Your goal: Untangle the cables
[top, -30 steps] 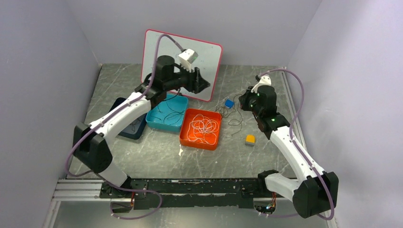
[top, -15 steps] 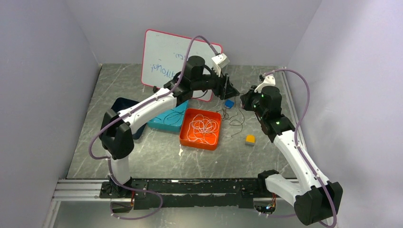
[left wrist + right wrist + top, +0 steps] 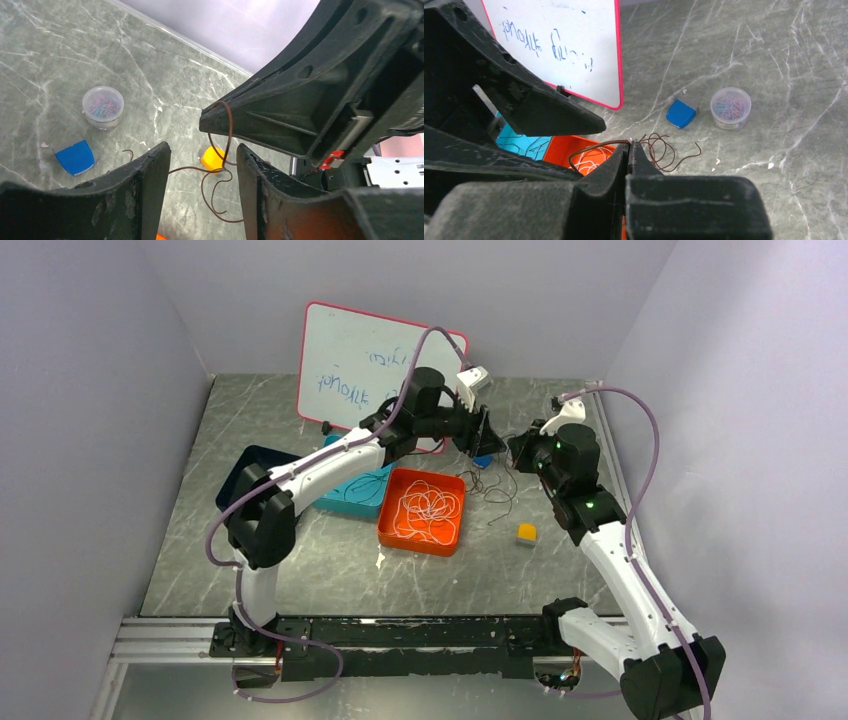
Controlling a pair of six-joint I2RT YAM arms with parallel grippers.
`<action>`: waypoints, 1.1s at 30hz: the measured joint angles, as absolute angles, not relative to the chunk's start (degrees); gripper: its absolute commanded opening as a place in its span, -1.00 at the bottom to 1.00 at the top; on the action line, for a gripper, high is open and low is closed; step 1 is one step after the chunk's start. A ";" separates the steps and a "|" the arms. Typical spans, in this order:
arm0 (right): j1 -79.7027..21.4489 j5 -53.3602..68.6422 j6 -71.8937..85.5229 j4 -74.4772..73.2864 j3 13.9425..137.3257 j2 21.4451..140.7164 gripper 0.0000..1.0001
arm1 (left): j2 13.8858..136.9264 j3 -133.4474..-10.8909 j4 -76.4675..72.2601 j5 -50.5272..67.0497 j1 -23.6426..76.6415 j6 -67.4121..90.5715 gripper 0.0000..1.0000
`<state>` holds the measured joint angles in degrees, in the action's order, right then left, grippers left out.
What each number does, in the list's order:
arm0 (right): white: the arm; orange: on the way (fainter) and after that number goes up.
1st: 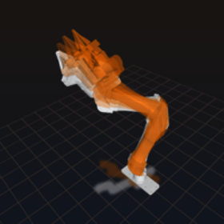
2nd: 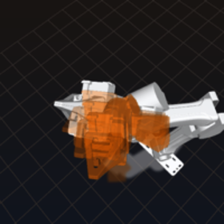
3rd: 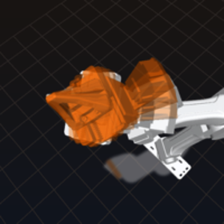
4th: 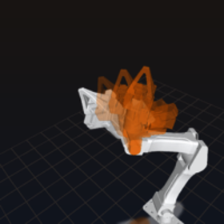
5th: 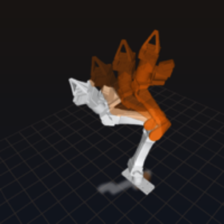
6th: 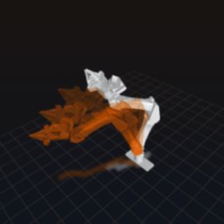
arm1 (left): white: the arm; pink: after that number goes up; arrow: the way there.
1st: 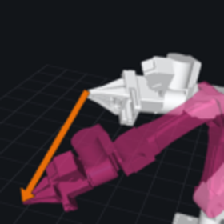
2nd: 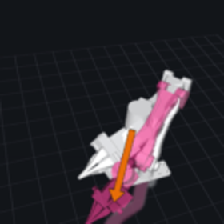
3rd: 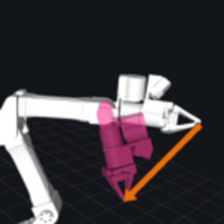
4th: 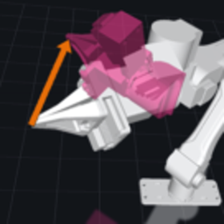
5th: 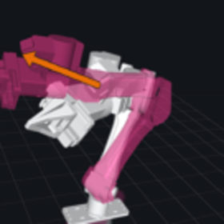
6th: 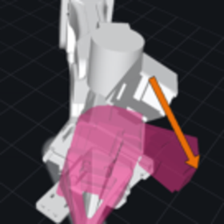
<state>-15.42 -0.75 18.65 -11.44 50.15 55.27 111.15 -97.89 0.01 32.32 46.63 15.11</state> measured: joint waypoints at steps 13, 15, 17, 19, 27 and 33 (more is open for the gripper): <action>-15.42 -0.67 18.68 -10.59 49.54 54.65 -1.00 | 113.99 -100.25 0.43 33.43 46.65 16.25 -0.80; -15.42 -1.04 18.85 -9.93 48.47 54.04 -1.00 | 114.24 -101.43 0.89 33.41 46.65 16.29 -0.82; -15.42 -1.30 19.09 -9.13 47.05 53.28 -0.88 | 114.34 -102.87 1.39 33.32 46.68 16.29 -0.84; -15.44 -1.39 19.49 -7.99 45.54 52.45 -0.64 | 114.34 -104.64 2.39 33.26 46.68 16.25 -0.86; -15.42 -2.17 20.27 -5.37 41.30 49.34 -0.20 | 114.34 -111.28 5.85 32.49 46.72 15.86 -0.86; -15.42 -0.56 19.88 -1.87 38.94 47.22 0.07 | 114.34 -114.83 7.64 32.32 46.68 16.34 -0.86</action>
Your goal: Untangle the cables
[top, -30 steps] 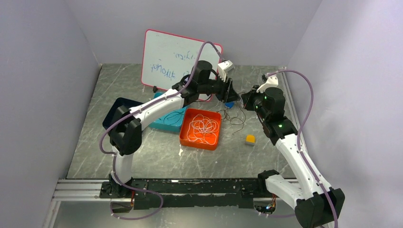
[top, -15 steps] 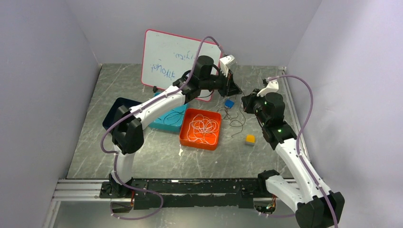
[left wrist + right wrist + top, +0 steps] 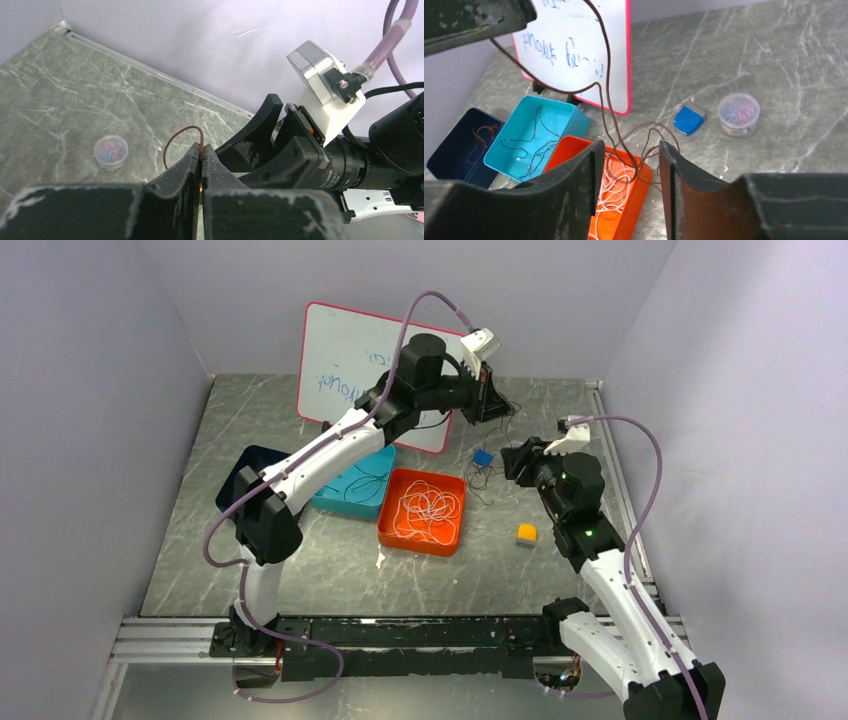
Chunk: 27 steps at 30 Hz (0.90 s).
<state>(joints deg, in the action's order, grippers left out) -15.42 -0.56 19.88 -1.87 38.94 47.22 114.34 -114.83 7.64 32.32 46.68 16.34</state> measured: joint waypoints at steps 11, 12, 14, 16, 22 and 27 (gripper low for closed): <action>-15.42 4.19 15.16 6.90 37.17 45.08 0.40 | 114.34 -117.71 10.35 32.29 46.70 17.89 -0.86; -15.42 4.73 14.61 7.35 37.69 45.95 0.40 | 114.32 -117.69 10.37 32.34 46.70 18.26 -0.86; -15.42 5.85 13.67 8.56 38.89 48.18 0.40 | 114.19 -117.45 10.17 32.73 46.72 19.46 -0.86; -15.42 6.68 13.19 10.13 39.24 49.87 0.34 | 113.78 -117.05 10.09 33.26 46.83 21.08 -0.86; -15.42 7.09 13.72 16.29 37.74 52.80 0.00 | 112.05 -117.08 8.78 34.76 48.99 24.71 -0.86; -15.42 7.11 16.14 22.31 33.32 55.70 -0.36 | 110.87 -119.24 7.90 36.40 49.78 27.53 -0.86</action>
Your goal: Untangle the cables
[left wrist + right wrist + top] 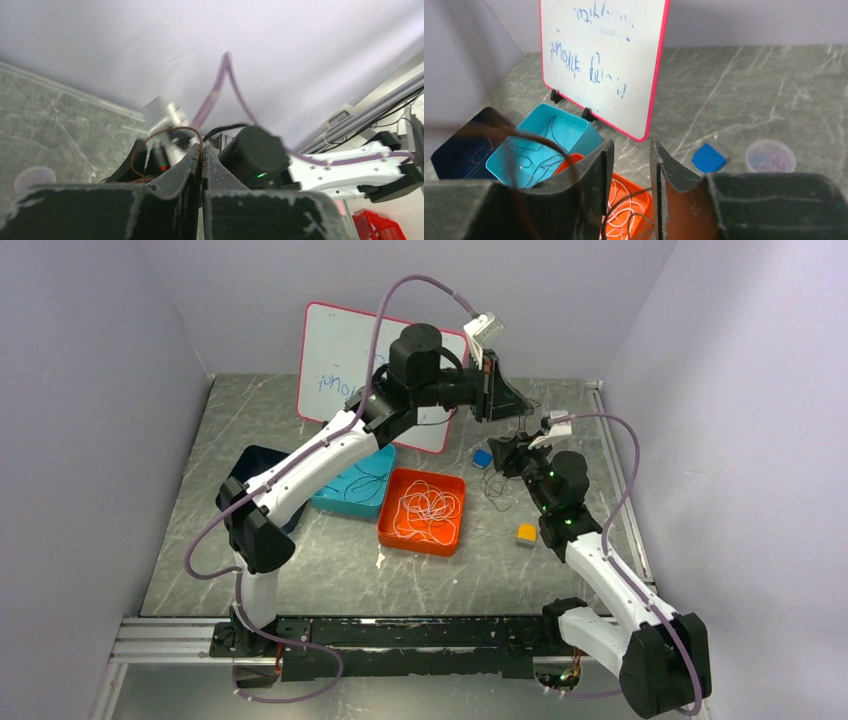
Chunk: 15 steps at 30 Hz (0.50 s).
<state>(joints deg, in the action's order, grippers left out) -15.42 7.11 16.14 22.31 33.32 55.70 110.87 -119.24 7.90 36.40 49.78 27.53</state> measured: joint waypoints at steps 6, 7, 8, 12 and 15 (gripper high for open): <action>-15.42 6.79 18.35 26.30 29.56 59.51 -0.55 | 109.89 -125.40 8.47 36.23 49.54 28.60 -0.86; -15.42 6.68 18.74 26.79 29.19 59.99 -0.55 | 109.49 -126.37 8.78 35.83 49.32 28.53 -0.86; -15.42 6.61 19.05 27.22 28.84 60.36 -0.56 | 109.01 -127.07 9.02 35.27 49.12 28.47 -0.86; -15.42 5.82 20.43 28.62 26.59 62.11 -0.57 | 106.21 -128.79 9.67 32.69 47.75 28.29 -0.86; -15.42 4.27 22.09 28.58 25.15 64.01 -0.57 | 104.99 -130.65 9.96 31.42 45.60 28.08 -0.86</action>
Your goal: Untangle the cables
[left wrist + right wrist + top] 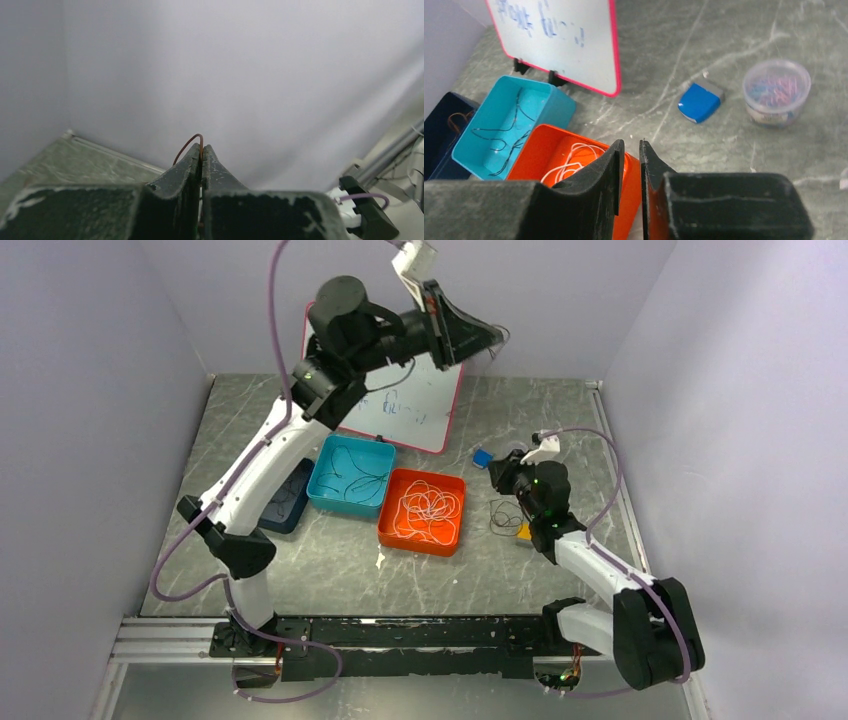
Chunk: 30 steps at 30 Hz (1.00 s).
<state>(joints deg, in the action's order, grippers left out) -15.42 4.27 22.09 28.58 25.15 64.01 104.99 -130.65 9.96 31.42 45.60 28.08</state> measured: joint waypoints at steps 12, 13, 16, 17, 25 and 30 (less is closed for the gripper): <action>-15.42 -3.60 26.74 21.43 24.80 63.90 -0.16 | 102.06 -129.01 15.59 26.50 38.02 25.06 -0.86; -15.42 -3.77 26.65 20.45 25.08 63.13 -0.14 | 101.27 -127.63 16.21 25.96 37.41 24.75 -0.86; -15.42 -3.90 26.09 18.52 26.28 61.17 -0.12 | 98.67 -123.33 18.09 23.94 35.03 23.68 -0.86; -15.42 -3.88 25.78 18.17 26.70 60.62 -0.12 | 97.67 -121.80 18.85 23.03 34.13 23.33 -0.86; -15.42 -3.86 24.05 16.10 29.69 58.19 -0.10 | 88.99 -108.88 23.24 16.75 28.18 19.62 -0.86; -15.42 -3.20 23.83 15.88 29.87 58.39 -0.10 | 82.72 -99.15 25.78 11.33 24.80 17.54 -0.86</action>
<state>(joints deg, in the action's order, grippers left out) -15.42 -3.20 23.83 15.88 29.87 58.39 82.72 -99.15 25.78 11.33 24.80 17.54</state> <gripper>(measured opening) 0.448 0.077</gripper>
